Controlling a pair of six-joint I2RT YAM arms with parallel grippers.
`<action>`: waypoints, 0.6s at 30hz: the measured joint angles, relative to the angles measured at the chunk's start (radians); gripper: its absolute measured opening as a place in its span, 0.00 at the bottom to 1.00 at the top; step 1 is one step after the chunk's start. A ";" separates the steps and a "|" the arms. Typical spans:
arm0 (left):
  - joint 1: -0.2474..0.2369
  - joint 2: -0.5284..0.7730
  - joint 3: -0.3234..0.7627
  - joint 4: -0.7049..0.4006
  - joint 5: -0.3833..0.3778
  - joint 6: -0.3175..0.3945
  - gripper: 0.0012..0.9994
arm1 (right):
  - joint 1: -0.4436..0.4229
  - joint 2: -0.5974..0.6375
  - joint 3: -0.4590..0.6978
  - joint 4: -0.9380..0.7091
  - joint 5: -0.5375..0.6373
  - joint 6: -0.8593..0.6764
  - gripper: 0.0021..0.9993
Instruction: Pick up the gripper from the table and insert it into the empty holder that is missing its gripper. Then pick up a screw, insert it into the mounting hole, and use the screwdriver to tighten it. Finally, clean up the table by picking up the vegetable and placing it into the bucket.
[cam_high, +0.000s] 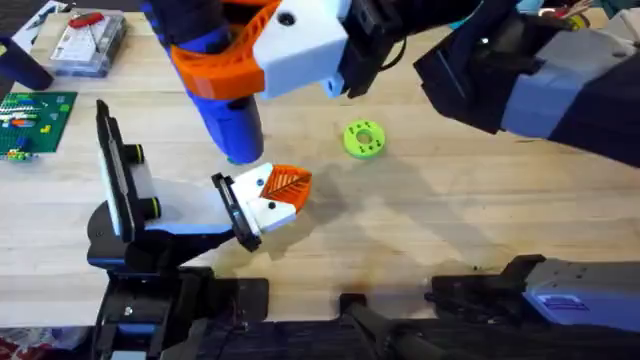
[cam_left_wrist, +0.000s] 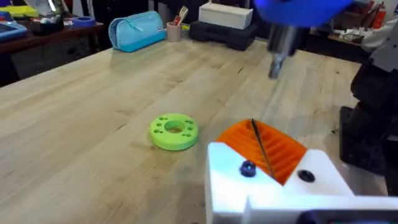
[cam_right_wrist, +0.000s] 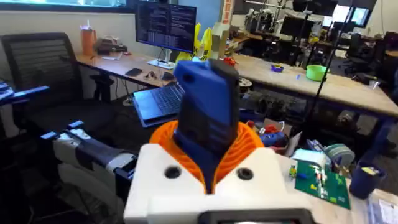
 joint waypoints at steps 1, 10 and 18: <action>0.000 0.000 0.000 0.000 0.000 0.000 0.01 | 0.000 0.000 0.000 -0.011 -0.001 -0.006 0.02; 0.000 0.000 0.000 0.000 0.000 0.000 0.01 | 0.002 0.000 -0.001 -0.123 -0.055 -0.123 0.02; 0.000 0.000 0.000 0.000 0.000 0.000 0.01 | 0.025 0.000 -0.043 -0.123 -0.038 -0.192 0.02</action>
